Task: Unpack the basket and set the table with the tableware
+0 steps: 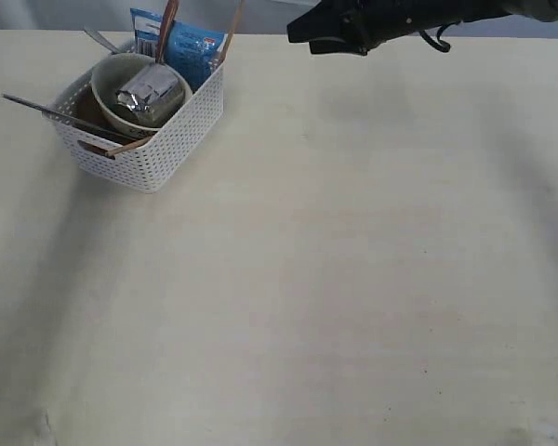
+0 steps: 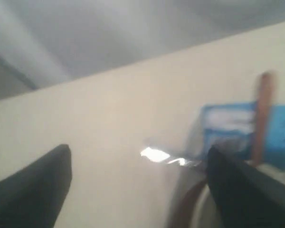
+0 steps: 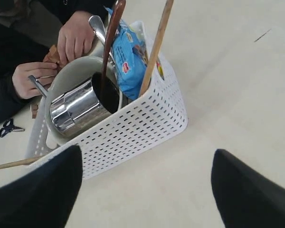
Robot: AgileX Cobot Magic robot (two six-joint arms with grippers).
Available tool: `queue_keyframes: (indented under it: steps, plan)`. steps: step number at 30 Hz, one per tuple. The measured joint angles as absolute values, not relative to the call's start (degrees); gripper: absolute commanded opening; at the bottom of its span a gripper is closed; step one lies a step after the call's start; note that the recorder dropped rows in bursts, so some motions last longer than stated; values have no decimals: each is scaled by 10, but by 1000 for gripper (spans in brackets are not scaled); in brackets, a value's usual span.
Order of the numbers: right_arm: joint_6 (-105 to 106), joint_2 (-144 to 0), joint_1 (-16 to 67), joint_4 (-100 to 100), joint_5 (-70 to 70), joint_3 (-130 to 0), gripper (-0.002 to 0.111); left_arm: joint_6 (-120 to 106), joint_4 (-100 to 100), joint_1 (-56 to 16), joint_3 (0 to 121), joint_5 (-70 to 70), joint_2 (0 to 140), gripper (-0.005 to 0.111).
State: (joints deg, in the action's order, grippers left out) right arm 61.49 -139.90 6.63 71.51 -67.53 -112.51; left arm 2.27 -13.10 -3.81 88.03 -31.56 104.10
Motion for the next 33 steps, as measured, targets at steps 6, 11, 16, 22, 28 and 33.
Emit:
queue_keyframes:
  steps: [6, 11, 16, 22, 28, 33]
  plan:
    - [614, -1399, 66, 705, -688, -1125, 71, -86, 8, -106, 982, -209, 1129, 73]
    - [613, -1399, 66, 693, -689, -1125, 71, -96, 25, -123, 1064, -198, 1221, 73]
    - [612, -1399, 66, 693, -690, -1125, 71, -99, 53, -124, 1105, -198, 1280, 73]
    - [612, -1399, 66, 692, -690, -1125, 71, -101, 86, -124, 1116, -188, 1308, 73]
    - [612, -1399, 66, 691, -690, -1125, 71, -101, 92, -124, 1121, -183, 1308, 73]
    - [612, -1399, 66, 691, -690, -1125, 71, -101, 98, -124, 1121, -173, 1301, 73]
